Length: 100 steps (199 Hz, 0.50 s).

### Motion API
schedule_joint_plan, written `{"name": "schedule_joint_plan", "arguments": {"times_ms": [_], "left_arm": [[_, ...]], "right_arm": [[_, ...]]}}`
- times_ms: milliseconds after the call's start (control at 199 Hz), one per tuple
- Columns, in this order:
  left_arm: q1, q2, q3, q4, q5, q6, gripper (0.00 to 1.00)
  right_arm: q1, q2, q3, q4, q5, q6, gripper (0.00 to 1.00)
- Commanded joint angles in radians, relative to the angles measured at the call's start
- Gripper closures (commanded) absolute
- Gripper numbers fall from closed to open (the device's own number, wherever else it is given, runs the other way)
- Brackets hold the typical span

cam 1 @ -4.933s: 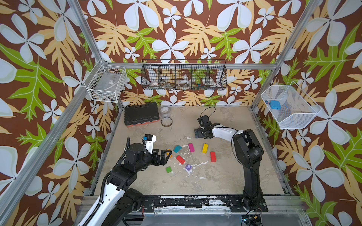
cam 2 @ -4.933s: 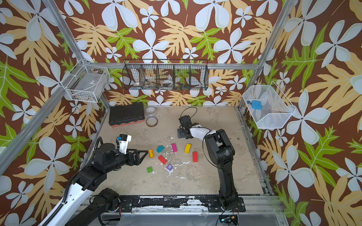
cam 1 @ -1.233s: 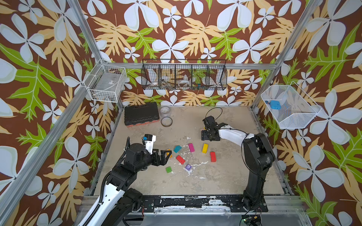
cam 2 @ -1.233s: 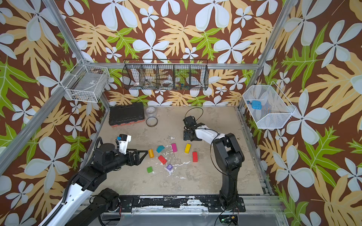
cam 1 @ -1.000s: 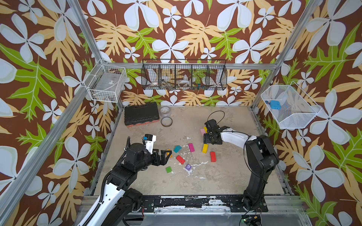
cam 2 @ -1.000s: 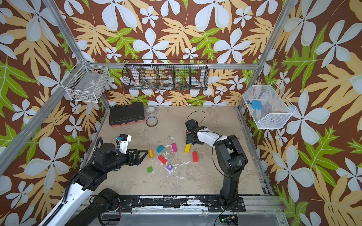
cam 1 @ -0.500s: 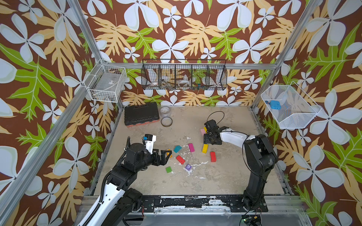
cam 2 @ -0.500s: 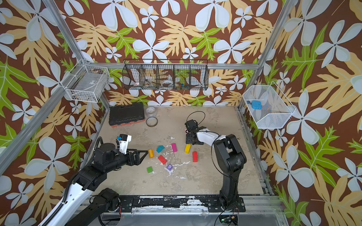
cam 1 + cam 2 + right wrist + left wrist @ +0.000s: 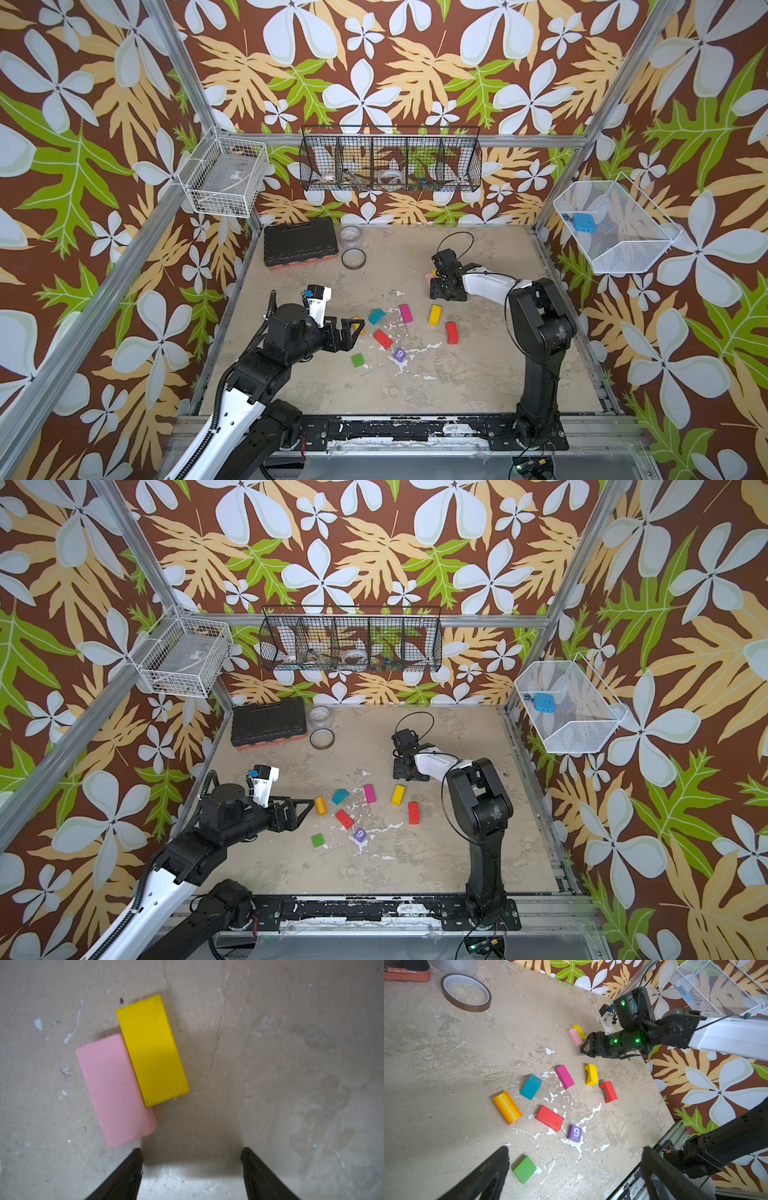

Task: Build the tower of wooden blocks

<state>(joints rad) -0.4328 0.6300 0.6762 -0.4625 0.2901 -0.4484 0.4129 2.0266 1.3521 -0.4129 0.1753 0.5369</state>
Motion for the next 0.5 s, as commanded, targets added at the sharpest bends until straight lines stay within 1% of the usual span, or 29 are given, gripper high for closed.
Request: {"name": "schedule_joint_plan", "arguments": {"times_ms": [0,171,407,497], "left_arm": [[-0.001,-0.001,0.002,0.01,0.001,-0.004,0.0],[-0.001,-0.003,0.002,0.01,0.001,-0.004,0.0],[-0.001,-0.004,0.002,0.01,0.0,-0.004,0.0],[-0.001,-0.004,0.002,0.01,0.0,-0.003,0.0]], "right_arm": [[-0.001,0.037,0.021,-0.046,0.004,-0.02,0.26],[-0.008,0.064,0.045,-0.053,0.001,-0.024,0.26],[-0.013,0.056,0.039,-0.051,-0.002,-0.024,0.27],[-0.013,0.03,0.01,-0.017,-0.029,-0.038,0.23]]}}
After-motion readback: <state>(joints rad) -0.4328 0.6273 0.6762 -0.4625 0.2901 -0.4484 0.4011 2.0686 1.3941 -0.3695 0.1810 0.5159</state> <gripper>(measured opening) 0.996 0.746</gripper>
